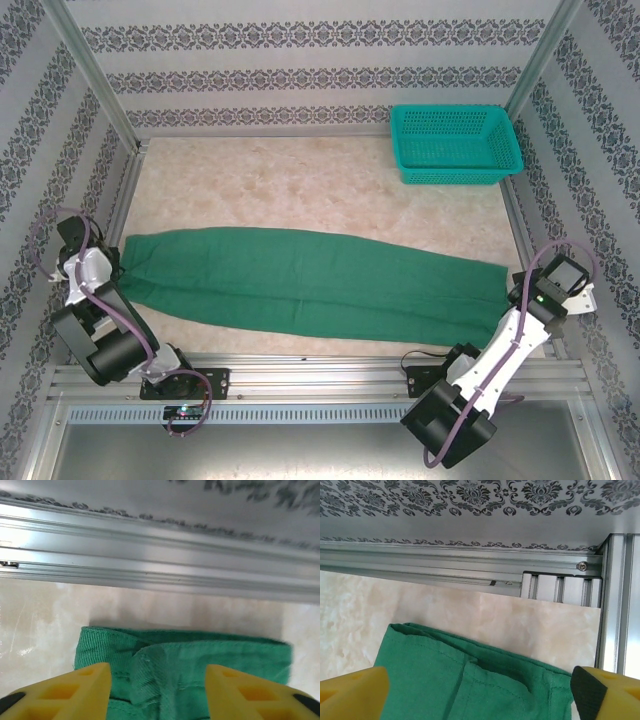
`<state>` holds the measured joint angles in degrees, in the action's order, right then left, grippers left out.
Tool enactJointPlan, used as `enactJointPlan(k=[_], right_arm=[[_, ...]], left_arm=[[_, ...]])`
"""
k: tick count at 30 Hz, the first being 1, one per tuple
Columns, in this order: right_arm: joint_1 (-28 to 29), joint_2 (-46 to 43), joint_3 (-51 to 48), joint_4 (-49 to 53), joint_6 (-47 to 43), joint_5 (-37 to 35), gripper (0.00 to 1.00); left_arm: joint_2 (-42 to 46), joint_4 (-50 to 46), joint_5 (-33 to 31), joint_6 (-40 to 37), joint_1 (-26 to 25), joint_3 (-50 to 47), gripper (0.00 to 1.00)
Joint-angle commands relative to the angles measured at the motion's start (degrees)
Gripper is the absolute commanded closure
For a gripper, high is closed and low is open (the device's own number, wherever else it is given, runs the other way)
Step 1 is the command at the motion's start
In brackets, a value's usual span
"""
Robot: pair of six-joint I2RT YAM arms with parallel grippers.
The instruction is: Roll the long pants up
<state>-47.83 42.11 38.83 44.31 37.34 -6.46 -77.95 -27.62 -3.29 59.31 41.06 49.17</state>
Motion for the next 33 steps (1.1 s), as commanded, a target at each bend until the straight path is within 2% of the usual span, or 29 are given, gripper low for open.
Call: enactJointPlan(k=[1, 5, 6, 7, 8, 9, 10, 11, 12, 15, 17, 19, 21, 23, 27, 33], right_arm=[[-0.64, -0.96, -2.03, -1.97, 1.88, 2.37, 0.07], [-0.46, 0.87, -2.36, -6.72, 0.18, 9.33, 0.11], [0.38, 2.33, -1.95, -8.47, -0.86, 12.55, 0.2], [1.95, 3.88, -0.96, -9.15, -1.75, 14.68, 0.33], [5.29, 5.64, 0.68, -9.49, -3.46, 15.5, 0.56], [10.06, 6.9, 2.5, -8.9, -5.08, 13.78, 0.82], [15.94, 7.43, 4.32, -8.3, -6.6, 10.83, 1.0], [21.44, 7.5, 5.72, -7.45, -7.51, 7.54, 1.0], [29.26, 7.55, 7.31, -6.84, -8.69, 3.44, 1.0], [45.14, 10.43, 11.35, -3.07, -12.02, -5.18, 1.0], [49.65, 14.77, 13.99, 1.14, -11.0, -3.49, 1.0], [53.54, 17.87, 13.66, 2.16, -8.39, 3.46, 1.0], [57.91, 19.21, 12.47, 2.23, -5.84, 5.06, 1.0], [61.4, 20.52, 10.33, 0.86, -3.15, 6.57, 1.0], [63.05, 26.71, 6.63, -4.26, -0.04, 11.18, 1.0], [64.14, 41.66, 10.26, -8.22, 0.52, 12.77, 1.0]], left_arm=[[6.35, 4.14, -2.61, 5.43, 0.78, -1.56, 0.5], [13.13, 4.57, -2.82, 2.92, 0.36, -0.32, 0.48], [14.02, 5.19, -1.32, 1.1, -0.15, 0.96, 0.45], [13.83, 7.27, 1.93, -1.4, -0.84, 1.9, 0.47], [12.32, 8.57, 6.26, -4.06, -2.39, 3.69, 0.54], [9.97, 8.02, 10.11, -7.38, -4.88, 6.76, 0.68], [6.75, 6.58, 13.87, -11.9, -8.74, 10.07, 0.95], [3.92, 2.97, 14.63, -15.4, -11.97, 13.9, 1.0], [1.39, -0.18, 14.22, -19.22, -17.22, 17.18, 1.0], [-1.58, -3.15, 15.03, -25.87, -28.12, 18.36, 1.0], [-2.4, -5.22, 14.61, -27.67, -34.25, 16.84, 1.0], [-2.26, -6.78, 14.59, -29.1, -40.25, 14.16, 1.0], [-0.8, -7.06, 13.26, -28.77, -43.6, 9.94, 1.0], [1.16, -5.72, 14.43, -28.04, -45.43, 5.0, 1.0], [1.55, -2.87, 18.01, -27.73, -45.65, -1.59, 1.0], [-6.74, 0.59, 20.5, -26.62, -45.72, -0.94, 1.0]])
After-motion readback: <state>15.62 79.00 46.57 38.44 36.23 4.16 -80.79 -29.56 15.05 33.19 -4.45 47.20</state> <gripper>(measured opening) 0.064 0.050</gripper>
